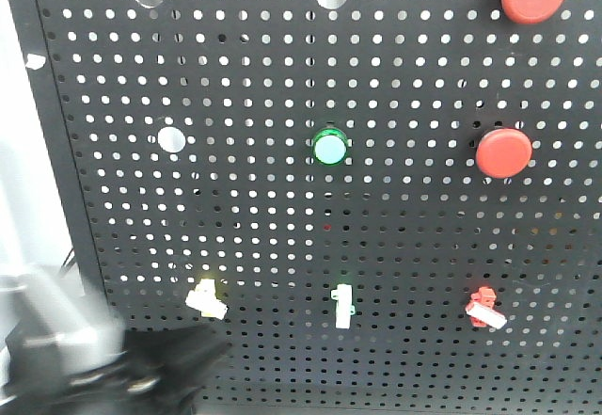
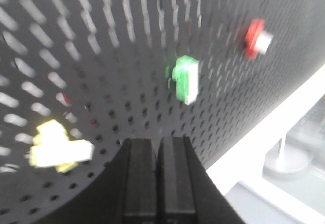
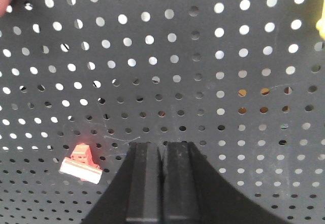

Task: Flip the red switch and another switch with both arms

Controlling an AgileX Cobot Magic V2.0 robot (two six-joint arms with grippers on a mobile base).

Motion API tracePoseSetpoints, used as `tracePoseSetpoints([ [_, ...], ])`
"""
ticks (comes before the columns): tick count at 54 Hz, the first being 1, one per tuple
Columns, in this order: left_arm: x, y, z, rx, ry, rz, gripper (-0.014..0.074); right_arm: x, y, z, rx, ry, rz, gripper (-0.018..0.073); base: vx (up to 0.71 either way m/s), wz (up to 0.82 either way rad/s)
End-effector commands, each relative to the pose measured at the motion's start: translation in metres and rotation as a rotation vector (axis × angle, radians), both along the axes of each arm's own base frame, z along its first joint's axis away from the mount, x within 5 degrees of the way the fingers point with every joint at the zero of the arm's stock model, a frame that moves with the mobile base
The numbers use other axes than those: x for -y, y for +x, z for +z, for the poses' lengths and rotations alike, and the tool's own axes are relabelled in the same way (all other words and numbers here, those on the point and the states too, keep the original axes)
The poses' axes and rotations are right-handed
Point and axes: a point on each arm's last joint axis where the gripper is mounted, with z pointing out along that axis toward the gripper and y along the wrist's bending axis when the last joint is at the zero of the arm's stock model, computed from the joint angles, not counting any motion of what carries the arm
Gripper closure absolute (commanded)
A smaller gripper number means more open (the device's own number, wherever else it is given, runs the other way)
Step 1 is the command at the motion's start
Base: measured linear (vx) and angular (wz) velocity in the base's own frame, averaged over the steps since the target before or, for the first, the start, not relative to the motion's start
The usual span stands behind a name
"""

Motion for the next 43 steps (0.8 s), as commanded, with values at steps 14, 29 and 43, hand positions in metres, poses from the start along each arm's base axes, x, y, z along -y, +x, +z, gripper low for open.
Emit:
tracePoseSetpoints([
  [14,-0.009,0.034,0.055,0.160,-0.131,0.101,0.0594,-0.001,0.000,0.017,0.102,-0.001,0.008,0.0566,0.00,0.00],
  [29,-0.018,0.042,0.047,0.101,-0.098,0.160,0.0594,-0.001,0.000,0.017,0.100,-0.002,0.008,0.0566,0.00,0.00],
  [43,-0.024,0.052,0.036,0.051,-0.052,0.202,0.0594,-0.001,0.000,0.017,0.100,-0.003,0.008,0.0566,0.00,0.00],
])
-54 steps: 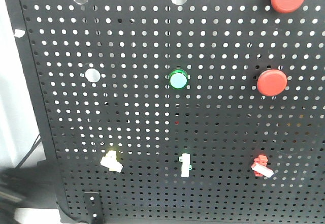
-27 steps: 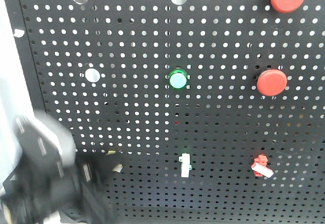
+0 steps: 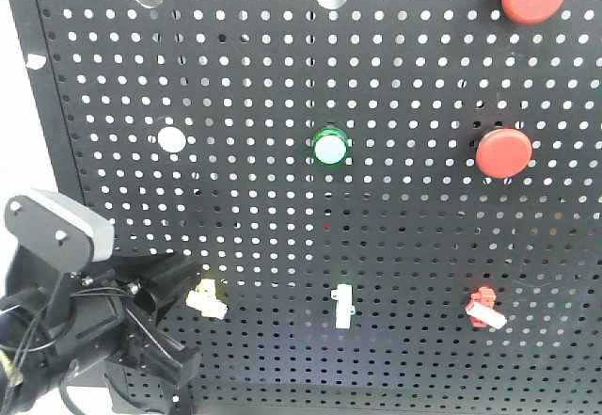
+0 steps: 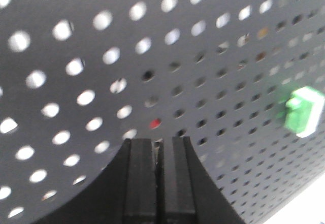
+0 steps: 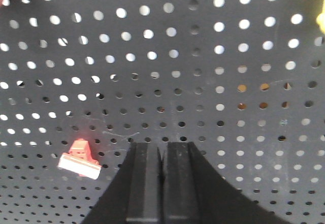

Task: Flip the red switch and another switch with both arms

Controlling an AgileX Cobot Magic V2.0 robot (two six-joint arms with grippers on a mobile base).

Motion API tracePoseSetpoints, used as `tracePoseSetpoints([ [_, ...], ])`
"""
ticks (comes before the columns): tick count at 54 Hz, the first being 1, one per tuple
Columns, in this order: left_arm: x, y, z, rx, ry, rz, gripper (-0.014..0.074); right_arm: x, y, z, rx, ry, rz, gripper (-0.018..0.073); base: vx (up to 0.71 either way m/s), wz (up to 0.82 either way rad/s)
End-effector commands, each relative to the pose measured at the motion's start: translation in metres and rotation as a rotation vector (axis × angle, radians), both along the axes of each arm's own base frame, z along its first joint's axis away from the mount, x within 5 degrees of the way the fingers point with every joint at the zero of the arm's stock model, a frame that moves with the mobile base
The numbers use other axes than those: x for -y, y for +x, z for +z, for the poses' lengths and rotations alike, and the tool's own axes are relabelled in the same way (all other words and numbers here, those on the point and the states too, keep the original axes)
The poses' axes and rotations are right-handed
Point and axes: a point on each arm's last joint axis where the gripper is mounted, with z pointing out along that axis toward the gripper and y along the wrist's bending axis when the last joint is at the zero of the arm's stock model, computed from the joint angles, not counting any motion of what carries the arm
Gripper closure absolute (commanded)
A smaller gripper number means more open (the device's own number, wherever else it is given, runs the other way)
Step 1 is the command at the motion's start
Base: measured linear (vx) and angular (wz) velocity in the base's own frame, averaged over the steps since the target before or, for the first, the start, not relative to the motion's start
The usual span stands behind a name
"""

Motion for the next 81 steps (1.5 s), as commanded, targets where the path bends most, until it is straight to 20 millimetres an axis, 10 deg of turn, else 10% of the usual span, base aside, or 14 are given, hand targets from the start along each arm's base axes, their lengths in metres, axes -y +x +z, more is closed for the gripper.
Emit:
tracePoseSetpoints([
  [1,-0.004,0.004,0.016,0.060,-0.052,0.018,0.0594,-0.001,0.000,0.018,0.112,0.000,0.009,0.0566,0.00,0.00],
  [53,-0.007,-0.002,0.024,0.072,-0.098,0.022,0.0594,-0.001,0.000,0.018,0.112,0.000,0.009,0.0566,0.00,0.00],
  [81,0.000,0.006,-0.005,-0.103,0.009,0.036,0.0594,-0.001,0.000,0.018,0.112,0.000,0.009,0.0566,0.00,0.00],
])
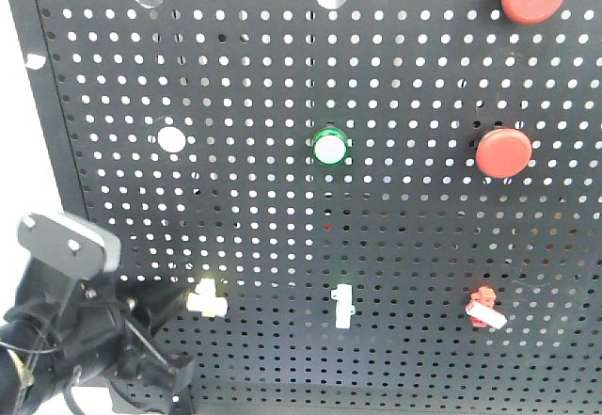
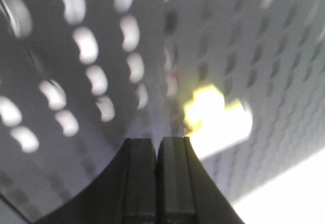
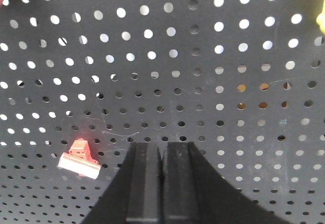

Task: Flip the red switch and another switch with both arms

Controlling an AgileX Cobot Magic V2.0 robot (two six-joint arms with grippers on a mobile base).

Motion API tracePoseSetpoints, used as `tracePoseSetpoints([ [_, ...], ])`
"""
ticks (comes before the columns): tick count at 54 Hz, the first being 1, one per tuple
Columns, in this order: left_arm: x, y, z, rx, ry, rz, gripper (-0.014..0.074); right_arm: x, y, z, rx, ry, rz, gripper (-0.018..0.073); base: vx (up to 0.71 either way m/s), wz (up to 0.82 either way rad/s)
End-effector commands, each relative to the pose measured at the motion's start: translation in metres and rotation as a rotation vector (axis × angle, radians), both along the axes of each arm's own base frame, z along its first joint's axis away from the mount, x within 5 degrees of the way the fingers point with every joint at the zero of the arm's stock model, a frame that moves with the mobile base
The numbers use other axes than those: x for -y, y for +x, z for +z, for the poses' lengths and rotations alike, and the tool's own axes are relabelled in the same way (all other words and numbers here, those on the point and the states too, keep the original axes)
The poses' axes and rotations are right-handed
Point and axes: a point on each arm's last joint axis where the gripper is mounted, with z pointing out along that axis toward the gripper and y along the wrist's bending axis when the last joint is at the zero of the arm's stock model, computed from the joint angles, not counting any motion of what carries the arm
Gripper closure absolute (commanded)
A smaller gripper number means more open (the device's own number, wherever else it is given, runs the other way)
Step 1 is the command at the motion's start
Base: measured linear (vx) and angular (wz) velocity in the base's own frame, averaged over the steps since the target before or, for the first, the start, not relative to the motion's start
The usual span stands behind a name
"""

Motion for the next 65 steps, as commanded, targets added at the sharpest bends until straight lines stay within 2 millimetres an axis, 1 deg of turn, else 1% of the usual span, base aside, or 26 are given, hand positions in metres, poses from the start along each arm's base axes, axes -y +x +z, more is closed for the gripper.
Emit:
tracePoseSetpoints([
  [1,0.005,-0.003,0.017,0.063,-0.034,-0.025,0.0594,-0.001,0.000,0.018,0.112,0.001,0.010,0.0566,0.00,0.00],
  [14,0.005,-0.003,0.015,0.046,-0.020,-0.022,0.0594,-0.001,0.000,0.018,0.109,0.001,0.009,0.0566,0.00,0.00],
  [26,0.002,-0.005,0.009,-0.021,0.015,-0.003,0.0594,-0.001,0.000,0.017,0.097,0.000,0.008,0.0566,0.00,0.00],
  [30,0.000,-0.007,0.011,-0.032,0.009,0.005,0.0594,-0.001,0.000,0.017,0.093,0.003,0.008,0.0566,0.00,0.00],
  [37,-0.004,-0.015,0.022,-0.002,-0.036,0.012,0.0594,-0.001,0.000,0.015,0.067,0.040,0.007,0.0566,0.00,0.00],
  [40,-0.007,-0.021,0.032,0.028,-0.058,0.013,0.0594,-0.001,0.000,0.014,0.056,0.054,0.009,0.0566,0.00,0.00],
  [45,-0.013,-0.031,0.041,0.052,-0.087,0.017,0.0594,-0.003,-0.001,0.013,0.048,0.061,0.024,0.0566,0.00,0.00],
  [50,-0.020,-0.043,0.047,0.084,-0.106,0.017,0.0594,-0.011,-0.002,0.014,0.062,0.026,0.088,0.0566,0.00,0.00],
  [53,-0.024,-0.051,0.045,0.094,-0.111,0.016,0.0594,-0.017,0.000,0.014,0.070,-0.005,0.137,0.0566,0.00,0.00],
  [60,-0.033,-0.068,0.042,0.112,-0.122,0.015,0.0594,-0.041,0.010,0.008,0.066,-0.085,0.287,0.0566,0.00,0.00],
  [65,-0.039,-0.079,0.038,0.122,-0.128,0.015,0.0594,-0.056,0.020,0.002,0.056,-0.110,0.355,0.0566,0.00,0.00],
])
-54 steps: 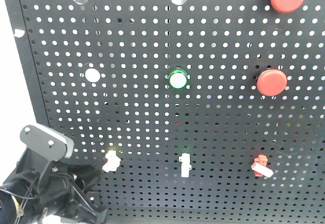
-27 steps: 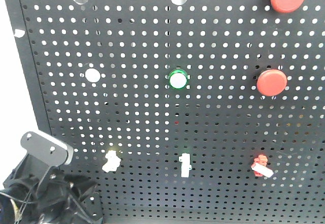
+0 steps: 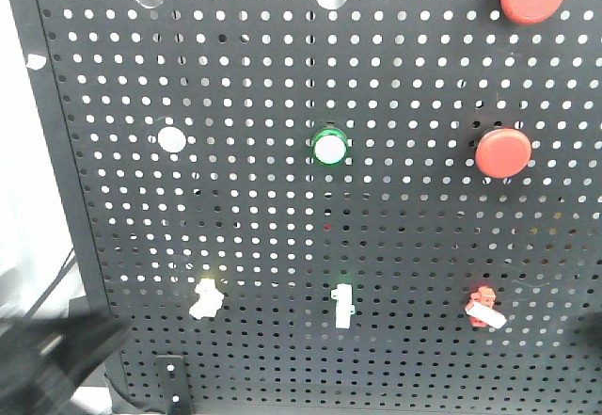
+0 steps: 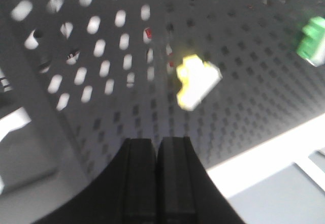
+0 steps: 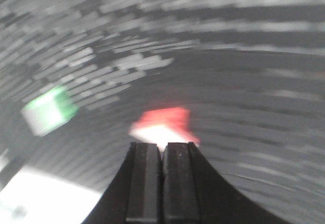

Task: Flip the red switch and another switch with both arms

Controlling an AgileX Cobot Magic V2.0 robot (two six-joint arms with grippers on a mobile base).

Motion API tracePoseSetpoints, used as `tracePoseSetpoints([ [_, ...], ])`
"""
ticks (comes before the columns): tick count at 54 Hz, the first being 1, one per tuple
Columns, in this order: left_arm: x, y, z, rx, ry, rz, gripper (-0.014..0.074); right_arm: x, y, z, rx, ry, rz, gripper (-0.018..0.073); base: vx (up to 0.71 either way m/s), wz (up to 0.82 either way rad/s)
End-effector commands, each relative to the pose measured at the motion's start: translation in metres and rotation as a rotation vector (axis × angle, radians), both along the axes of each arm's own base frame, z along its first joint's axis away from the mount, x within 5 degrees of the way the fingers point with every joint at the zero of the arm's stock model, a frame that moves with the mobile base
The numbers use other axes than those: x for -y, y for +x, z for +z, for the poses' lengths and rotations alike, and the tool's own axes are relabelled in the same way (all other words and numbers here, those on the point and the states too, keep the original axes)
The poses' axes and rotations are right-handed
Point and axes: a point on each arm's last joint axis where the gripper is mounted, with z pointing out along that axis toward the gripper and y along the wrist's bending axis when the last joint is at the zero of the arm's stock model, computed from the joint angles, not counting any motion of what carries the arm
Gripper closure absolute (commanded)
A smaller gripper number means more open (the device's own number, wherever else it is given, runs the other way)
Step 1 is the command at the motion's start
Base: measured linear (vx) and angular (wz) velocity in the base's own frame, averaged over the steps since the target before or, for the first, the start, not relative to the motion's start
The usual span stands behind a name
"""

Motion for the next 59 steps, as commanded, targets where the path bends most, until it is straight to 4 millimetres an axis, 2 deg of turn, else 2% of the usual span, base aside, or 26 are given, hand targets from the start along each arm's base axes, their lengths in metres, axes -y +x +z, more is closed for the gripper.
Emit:
tracePoseSetpoints([
  [1,-0.003,-0.012,0.017,0.106,-0.082,-0.016,0.0594,-0.014,0.011,0.014,0.116,0.007,0.058,0.0566,0.00,0.00],
  [13,-0.012,-0.026,0.024,0.147,-0.103,-0.014,0.0594,-0.023,0.033,0.009,0.143,0.033,0.042,0.0566,0.00,0.00],
  [27,-0.013,-0.028,0.025,0.158,-0.106,-0.015,0.0594,-0.031,0.052,0.009,0.151,0.024,0.038,0.0566,0.00,0.00],
  [53,-0.012,-0.027,0.025,0.163,-0.097,-0.017,0.0594,-0.040,0.074,-0.020,0.020,-0.014,0.038,0.0566,0.00,0.00],
  [59,-0.012,-0.027,0.025,0.163,-0.097,-0.017,0.0594,-0.041,0.075,-0.020,0.025,-0.016,0.038,0.0566,0.00,0.00],
])
